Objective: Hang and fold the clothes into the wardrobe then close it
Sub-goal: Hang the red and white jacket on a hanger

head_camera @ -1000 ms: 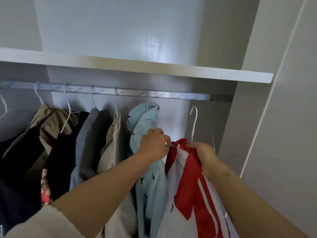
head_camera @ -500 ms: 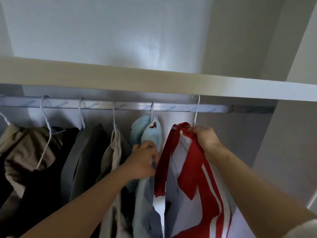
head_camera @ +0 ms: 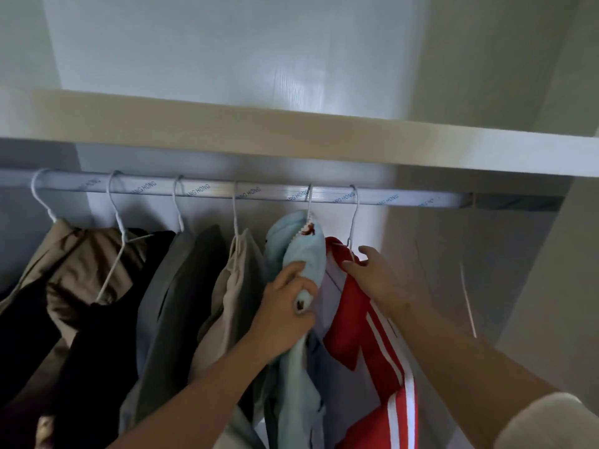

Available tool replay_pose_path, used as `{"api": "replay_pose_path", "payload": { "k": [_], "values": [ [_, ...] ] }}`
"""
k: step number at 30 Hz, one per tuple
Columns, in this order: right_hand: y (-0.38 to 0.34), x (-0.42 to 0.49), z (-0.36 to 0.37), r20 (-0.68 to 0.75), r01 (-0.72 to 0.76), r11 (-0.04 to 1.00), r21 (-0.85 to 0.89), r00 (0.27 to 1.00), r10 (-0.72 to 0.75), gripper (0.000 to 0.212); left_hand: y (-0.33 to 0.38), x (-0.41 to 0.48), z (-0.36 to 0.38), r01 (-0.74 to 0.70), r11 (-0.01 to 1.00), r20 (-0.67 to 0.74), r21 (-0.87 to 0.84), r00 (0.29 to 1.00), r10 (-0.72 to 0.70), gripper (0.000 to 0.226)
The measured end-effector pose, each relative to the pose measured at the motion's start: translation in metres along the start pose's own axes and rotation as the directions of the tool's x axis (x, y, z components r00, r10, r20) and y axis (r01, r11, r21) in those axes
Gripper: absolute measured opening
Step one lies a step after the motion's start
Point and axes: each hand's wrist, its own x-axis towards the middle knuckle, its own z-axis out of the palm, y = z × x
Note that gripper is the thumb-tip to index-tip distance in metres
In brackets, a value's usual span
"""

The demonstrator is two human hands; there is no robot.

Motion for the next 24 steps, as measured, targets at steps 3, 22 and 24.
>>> {"api": "replay_pose_path", "payload": {
  "k": [3,22,24],
  "values": [
    [0.019,-0.017,-0.003,0.065,-0.053,0.998,0.022,0.997,0.051,0.054,0.002,-0.010,0.009,0.126,0.988,-0.086,-0.089,0.987,-0.133,0.053],
    [0.077,-0.123,-0.010,0.050,-0.182,0.935,0.305,0.983,0.176,0.017,0.050,-0.087,0.050,0.312,0.950,-0.197,0.026,0.933,-0.301,0.044],
    [0.087,-0.137,-0.012,0.044,-0.208,0.894,0.397,0.977,0.208,0.016,0.055,-0.100,0.052,0.321,0.947,-0.212,-0.034,0.923,-0.321,0.042]
  ]
}}
